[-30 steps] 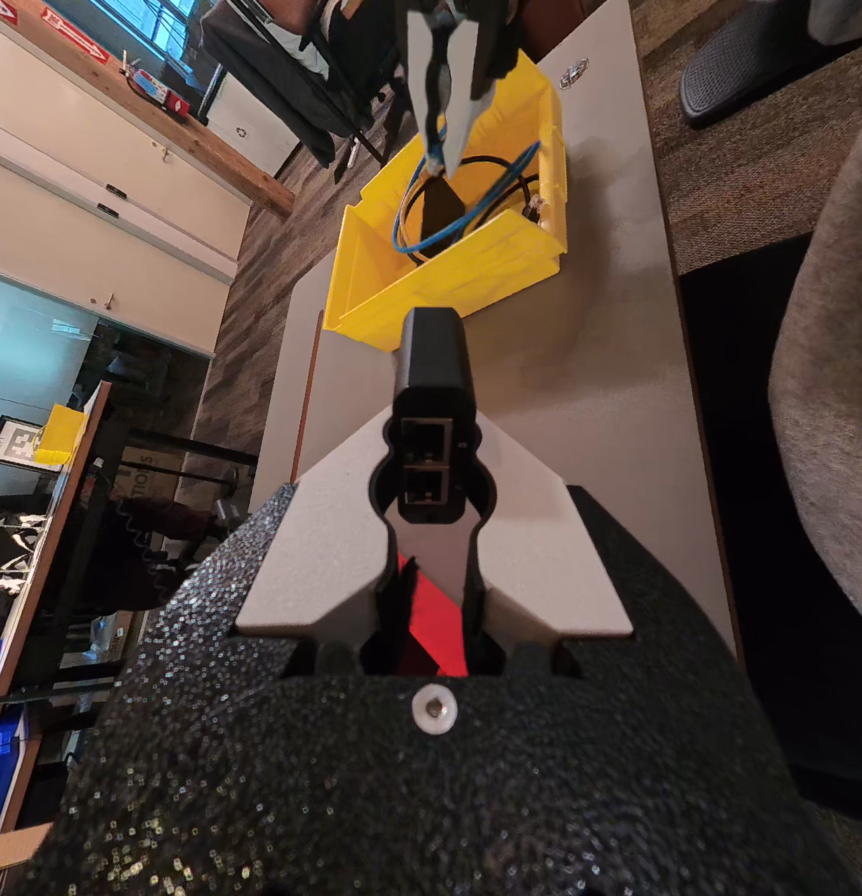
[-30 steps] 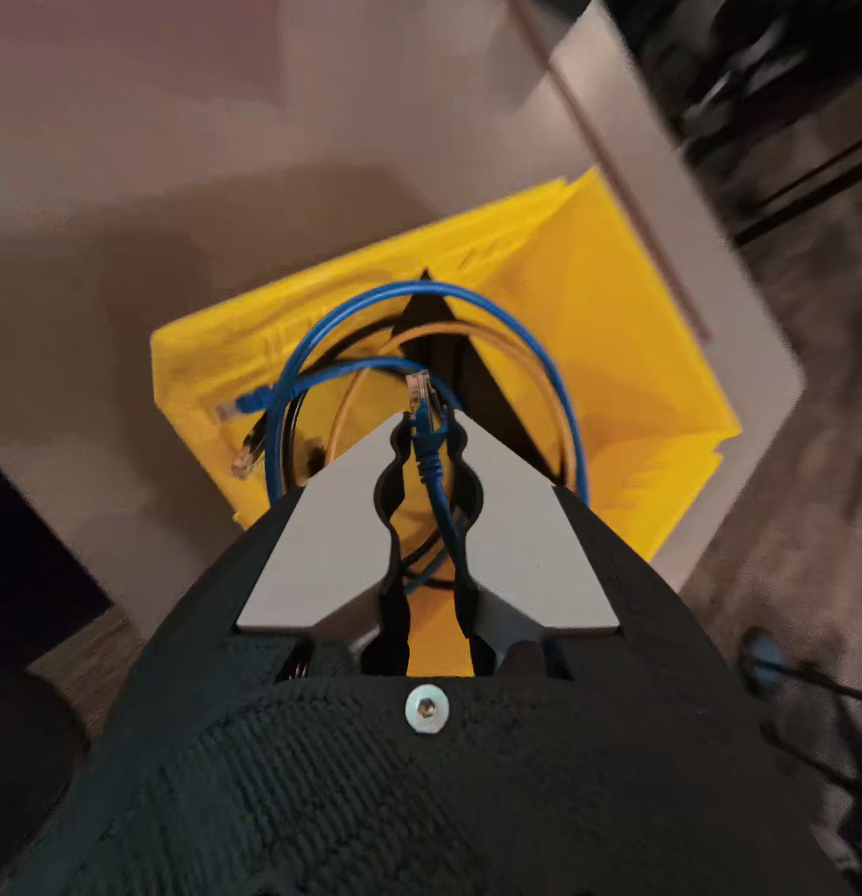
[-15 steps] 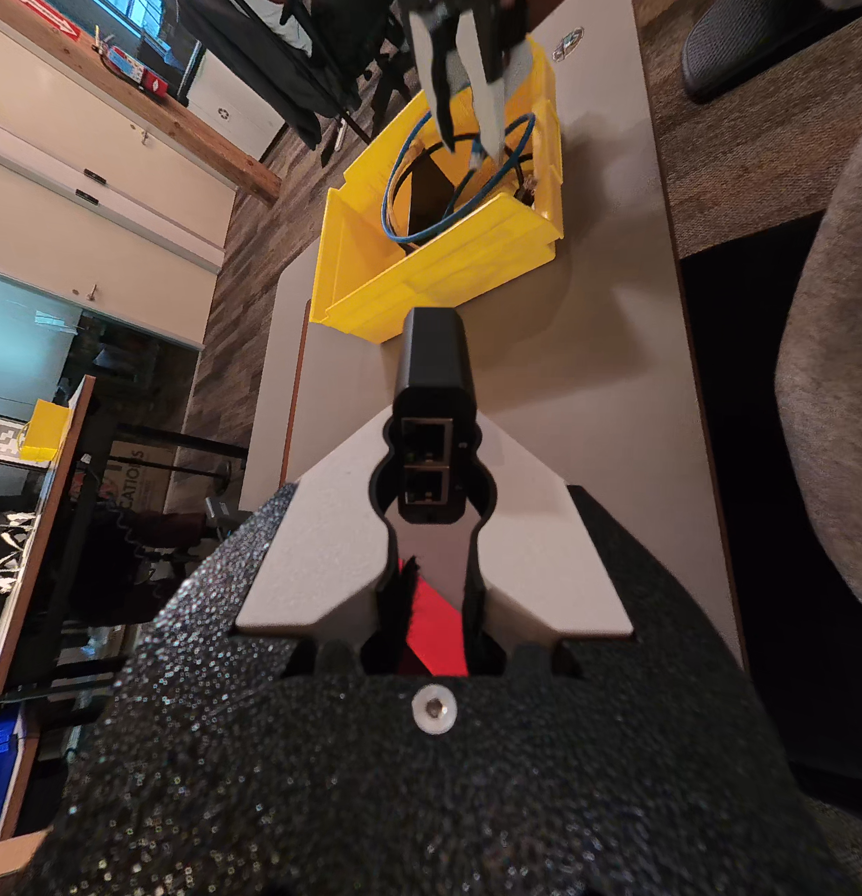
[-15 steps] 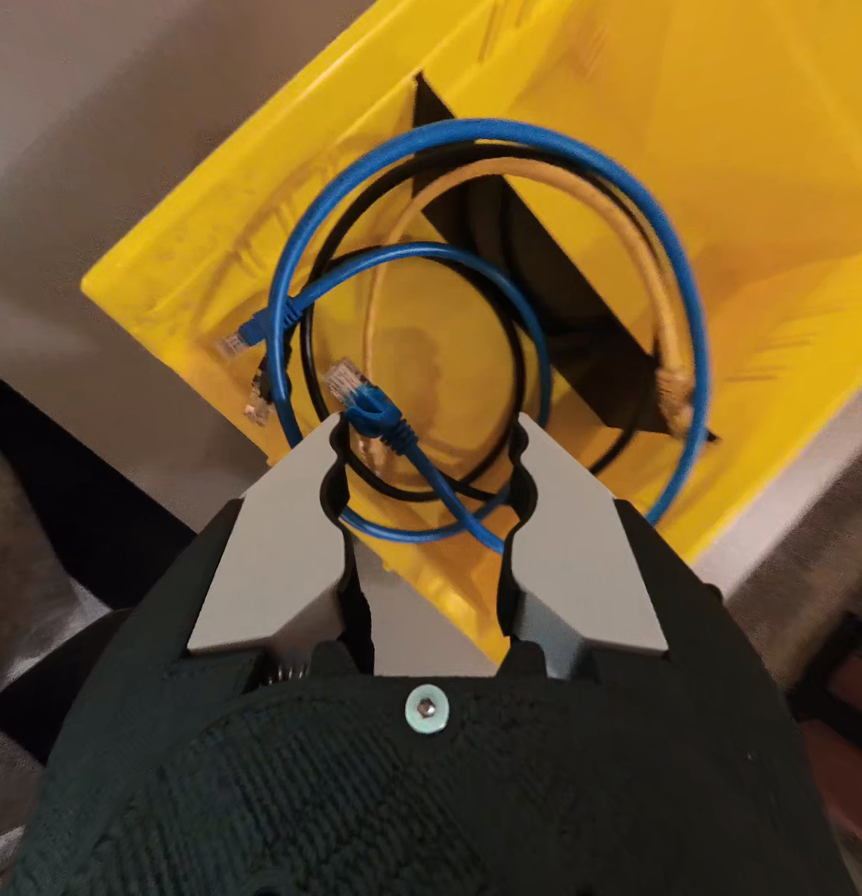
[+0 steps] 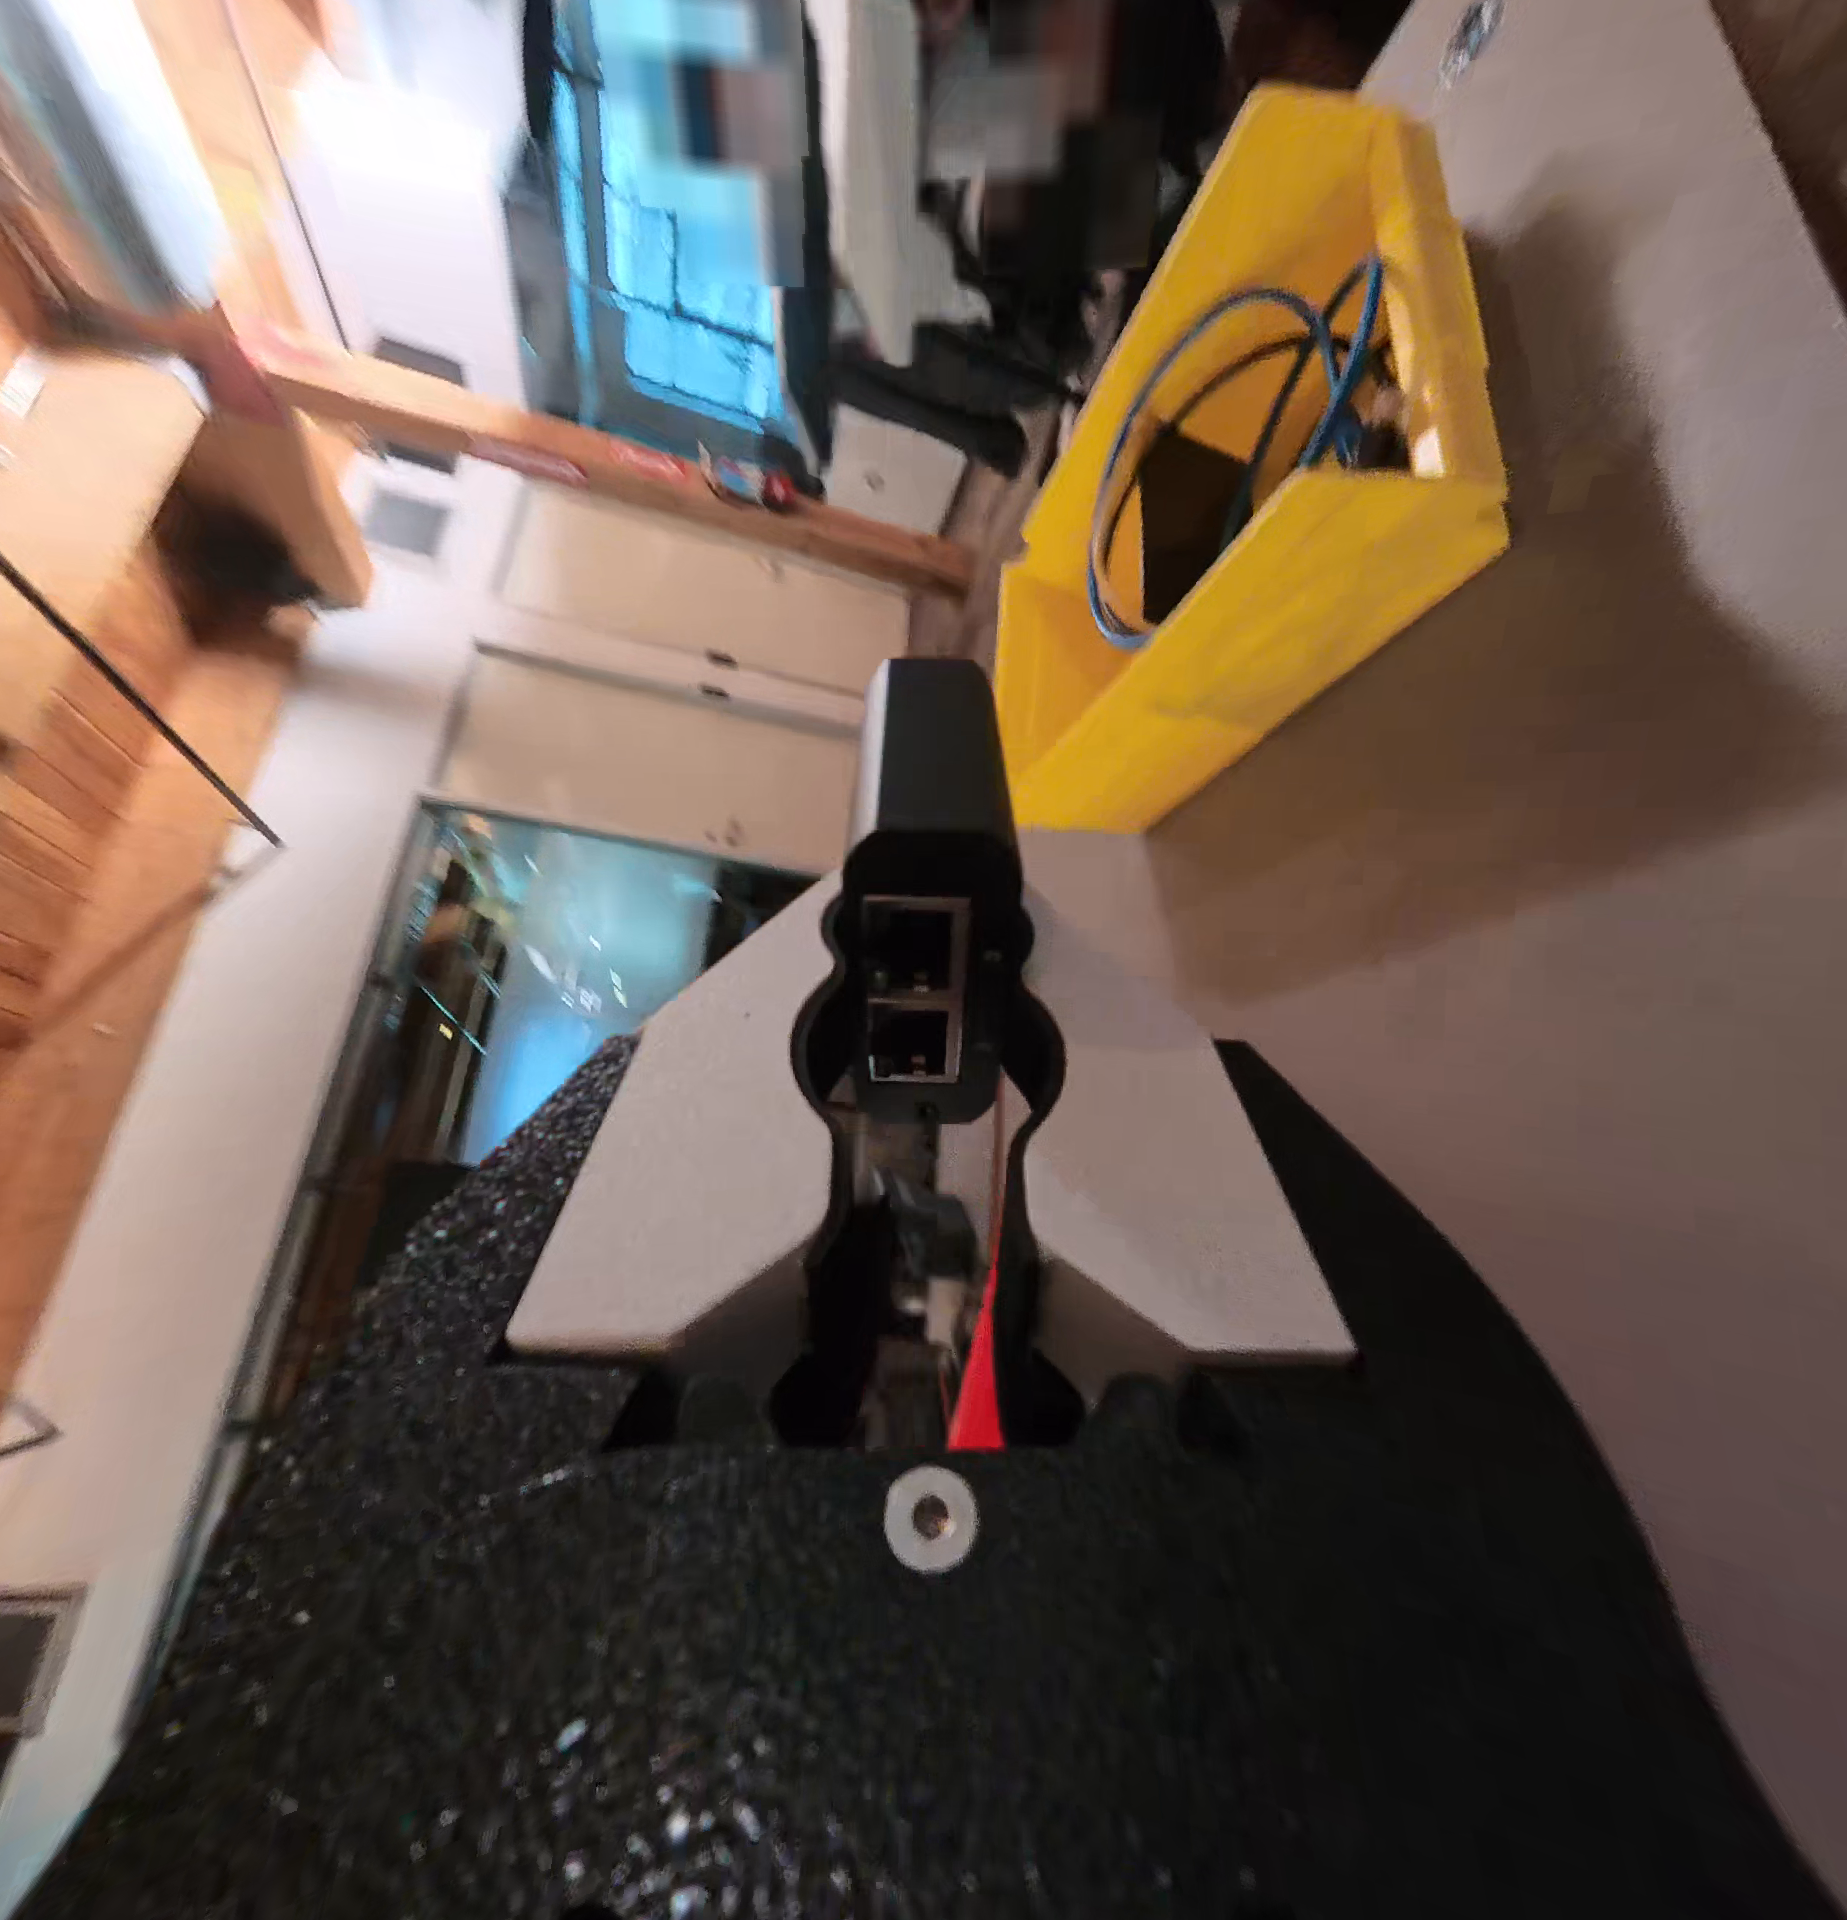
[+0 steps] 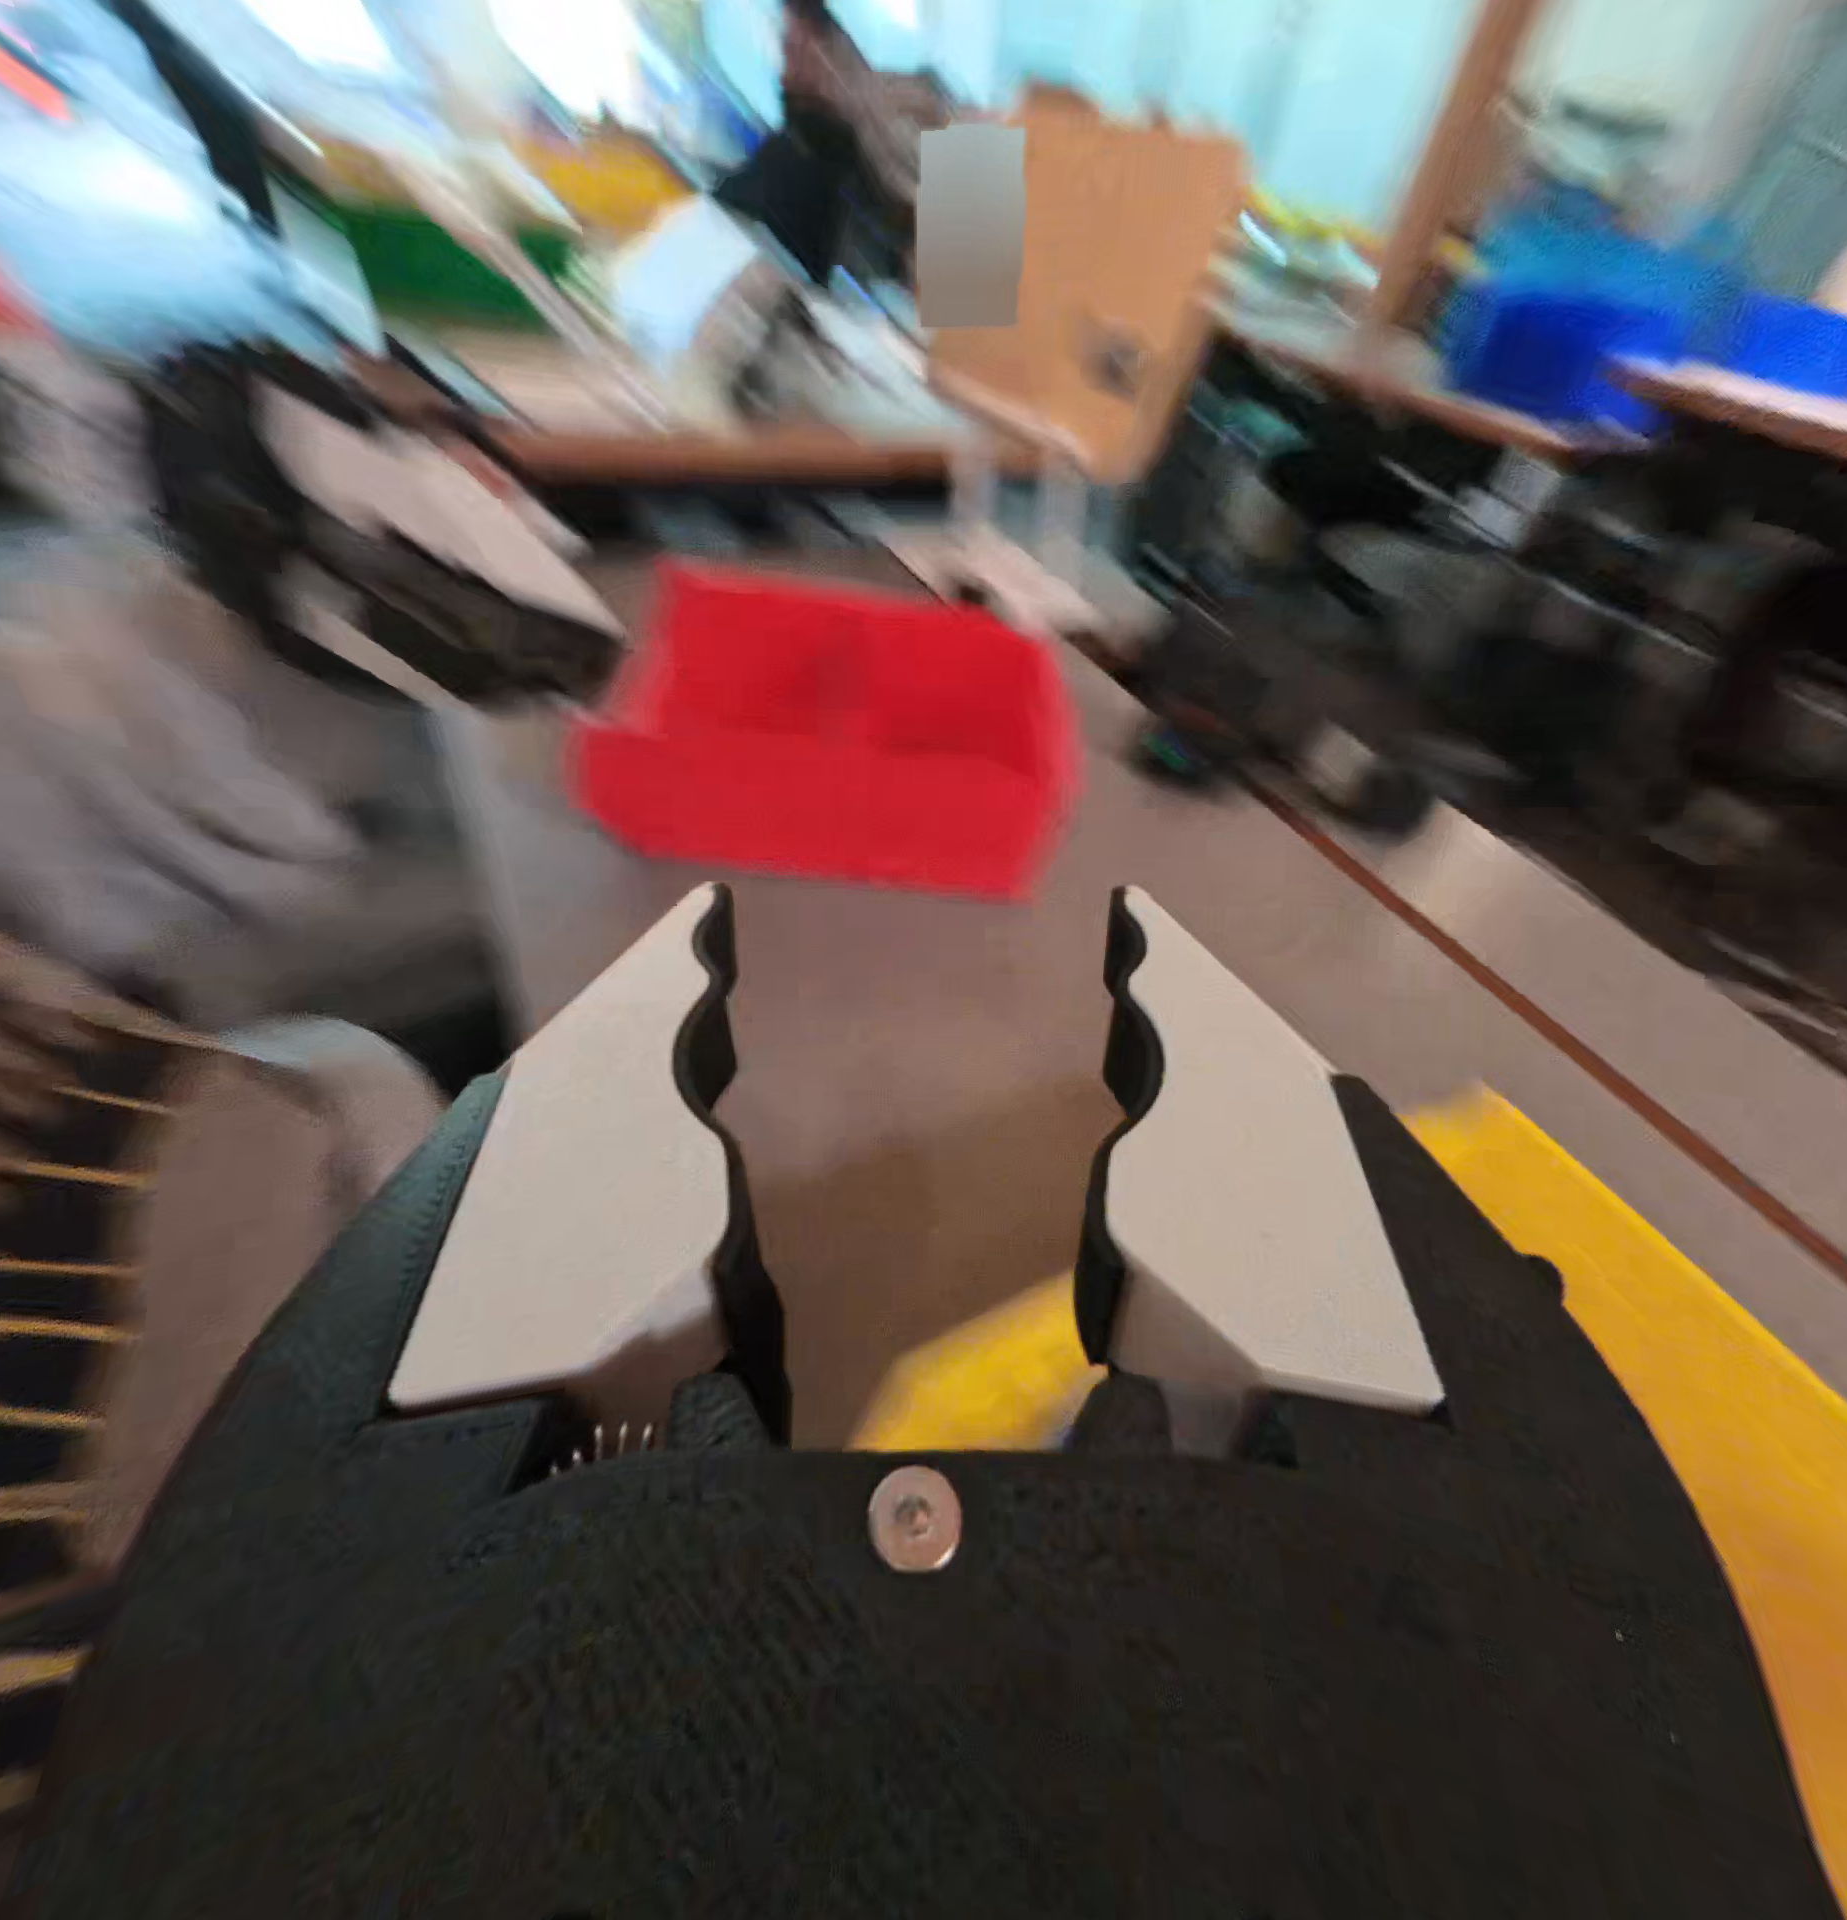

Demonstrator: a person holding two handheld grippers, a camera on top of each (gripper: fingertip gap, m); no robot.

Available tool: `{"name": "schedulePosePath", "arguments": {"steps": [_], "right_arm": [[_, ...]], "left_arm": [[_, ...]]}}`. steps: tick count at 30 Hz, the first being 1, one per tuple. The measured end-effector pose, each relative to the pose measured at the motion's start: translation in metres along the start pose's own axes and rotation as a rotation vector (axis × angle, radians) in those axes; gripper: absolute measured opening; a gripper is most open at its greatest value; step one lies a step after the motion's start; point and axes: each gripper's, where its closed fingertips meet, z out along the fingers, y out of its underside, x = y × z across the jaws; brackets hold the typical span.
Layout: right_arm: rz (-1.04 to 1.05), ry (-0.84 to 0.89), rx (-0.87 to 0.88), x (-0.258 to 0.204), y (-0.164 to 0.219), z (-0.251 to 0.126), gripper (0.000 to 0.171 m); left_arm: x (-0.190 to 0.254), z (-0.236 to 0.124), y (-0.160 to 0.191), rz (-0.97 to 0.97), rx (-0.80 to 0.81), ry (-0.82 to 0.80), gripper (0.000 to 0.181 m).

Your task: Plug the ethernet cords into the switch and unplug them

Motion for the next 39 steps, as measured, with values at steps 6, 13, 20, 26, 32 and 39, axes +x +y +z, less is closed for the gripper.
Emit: {"name": "schedulePosePath", "arguments": {"steps": [6,13,20,26,32,39], "right_arm": [[0.127,-0.572,0.114,-0.115,-0.038,0.036,0.129],[0.11,-0.736,0.121,-0.174,-0.04,0.074,0.124],[0.083,-0.77,0.114,-0.187,-0.034,0.08,0.102],[0.068,-0.776,0.124,-0.188,-0.034,0.079,0.083],[0.064,-0.777,0.129,-0.187,-0.034,0.079,0.074],[0.044,-0.776,0.127,-0.187,-0.032,0.079,0.072]], "left_arm": [[-0.009,-0.007,-0.037,0.085,0.131,-0.136,0.02],[-0.003,-0.008,-0.06,0.147,0.186,-0.145,0.02],[0.002,-0.008,-0.07,0.166,0.212,-0.133,0.02],[0.004,-0.007,-0.07,0.162,0.21,-0.125,0.02],[0.006,-0.005,-0.068,0.168,0.197,-0.123,0.02],[0.007,-0.005,-0.067,0.169,0.2,-0.121,0.02]]}}
